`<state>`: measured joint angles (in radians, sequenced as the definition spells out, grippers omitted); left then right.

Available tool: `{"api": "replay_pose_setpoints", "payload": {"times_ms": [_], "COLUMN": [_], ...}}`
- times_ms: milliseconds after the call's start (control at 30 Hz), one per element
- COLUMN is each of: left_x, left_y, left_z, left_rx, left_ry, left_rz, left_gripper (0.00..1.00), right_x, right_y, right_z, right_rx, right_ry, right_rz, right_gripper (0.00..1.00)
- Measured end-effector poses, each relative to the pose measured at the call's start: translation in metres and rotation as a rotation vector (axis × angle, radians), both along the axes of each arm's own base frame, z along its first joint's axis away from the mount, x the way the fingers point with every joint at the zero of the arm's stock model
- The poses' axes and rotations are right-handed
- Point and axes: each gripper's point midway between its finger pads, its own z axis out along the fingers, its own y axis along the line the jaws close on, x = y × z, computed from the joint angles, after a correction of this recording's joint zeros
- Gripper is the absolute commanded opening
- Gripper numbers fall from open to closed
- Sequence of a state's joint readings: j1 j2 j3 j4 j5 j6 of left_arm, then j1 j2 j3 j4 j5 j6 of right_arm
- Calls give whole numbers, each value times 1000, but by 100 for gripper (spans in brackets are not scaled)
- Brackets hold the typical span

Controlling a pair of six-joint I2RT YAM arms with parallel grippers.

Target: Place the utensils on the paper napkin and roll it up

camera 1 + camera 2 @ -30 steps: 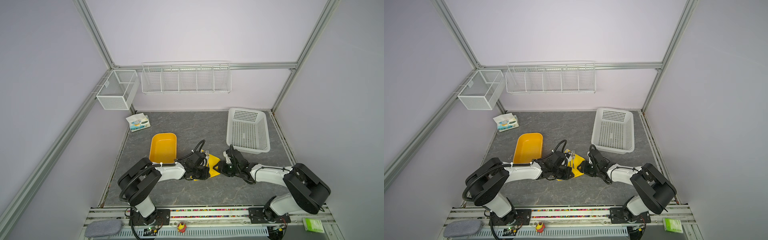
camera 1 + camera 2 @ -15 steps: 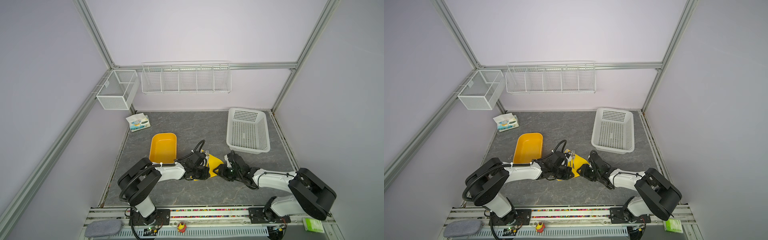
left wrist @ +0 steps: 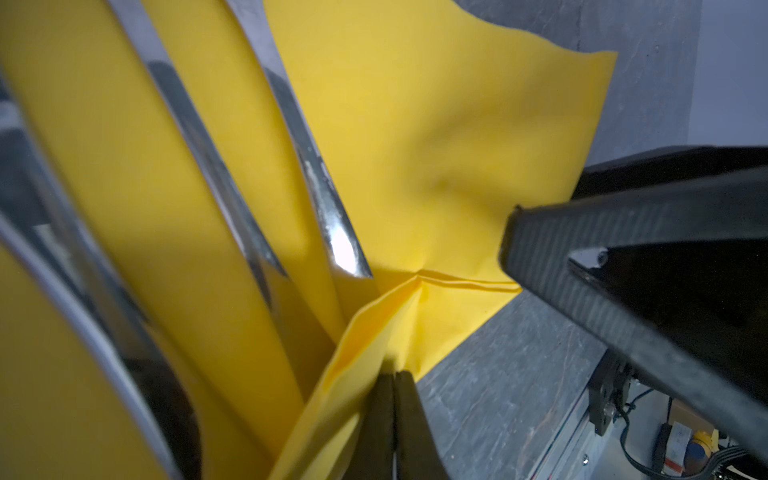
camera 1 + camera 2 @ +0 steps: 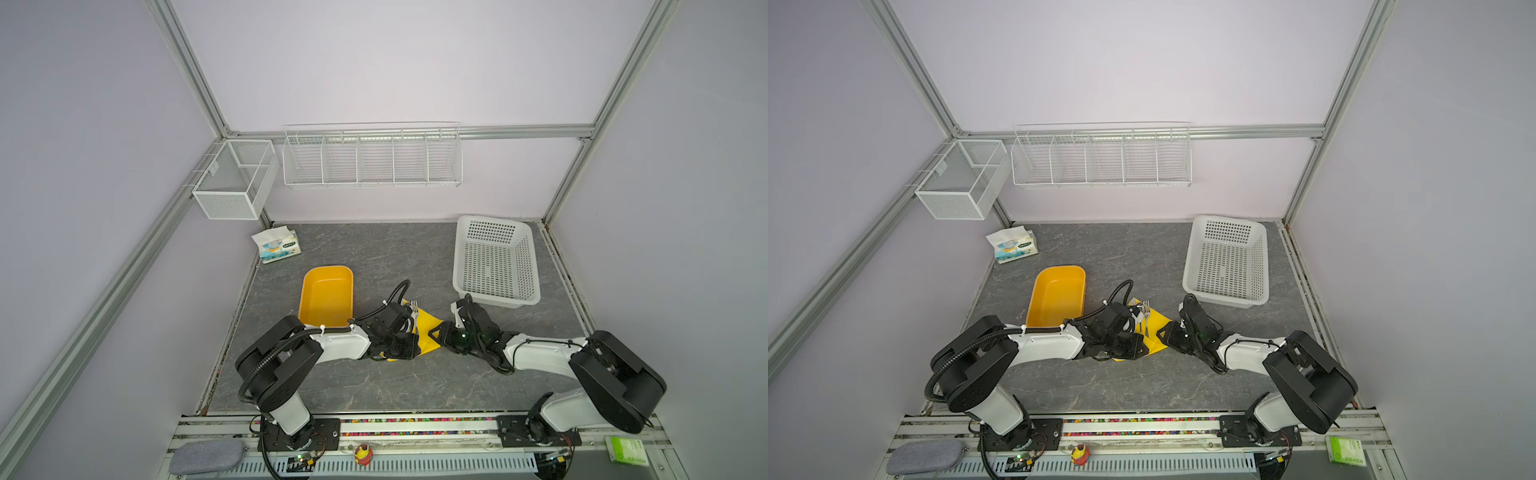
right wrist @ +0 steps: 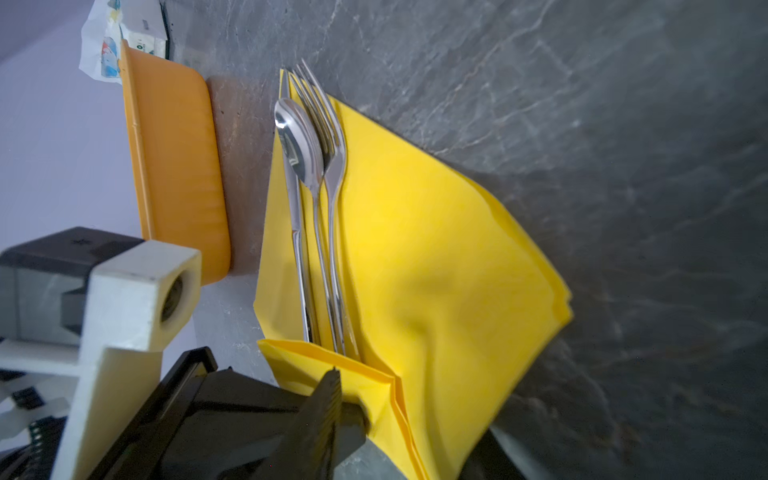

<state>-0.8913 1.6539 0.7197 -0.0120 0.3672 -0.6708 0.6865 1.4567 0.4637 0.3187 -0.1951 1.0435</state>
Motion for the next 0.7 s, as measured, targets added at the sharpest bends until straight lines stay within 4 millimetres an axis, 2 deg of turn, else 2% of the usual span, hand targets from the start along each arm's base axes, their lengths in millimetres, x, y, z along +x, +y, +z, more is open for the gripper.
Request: {"api": "replay_pose_setpoints", "payload": {"times_ms": [300, 567, 700], "left_x": [0, 1, 2], "left_y": [-1, 0, 0], "left_z": [1, -1, -1], "left_rx": [-3, -6, -10], "left_ry": [-1, 8, 8], "left_rz": [2, 21, 31], "left_gripper": [6, 3, 2], "right_x": [6, 7, 8], "right_y": [2, 4, 9], "right_z": [1, 10, 19], "right_rx": [-19, -34, -36], "right_ry": [-32, -71, -106], "right_rz": [27, 65, 98], "right_gripper": [16, 6, 6]}}
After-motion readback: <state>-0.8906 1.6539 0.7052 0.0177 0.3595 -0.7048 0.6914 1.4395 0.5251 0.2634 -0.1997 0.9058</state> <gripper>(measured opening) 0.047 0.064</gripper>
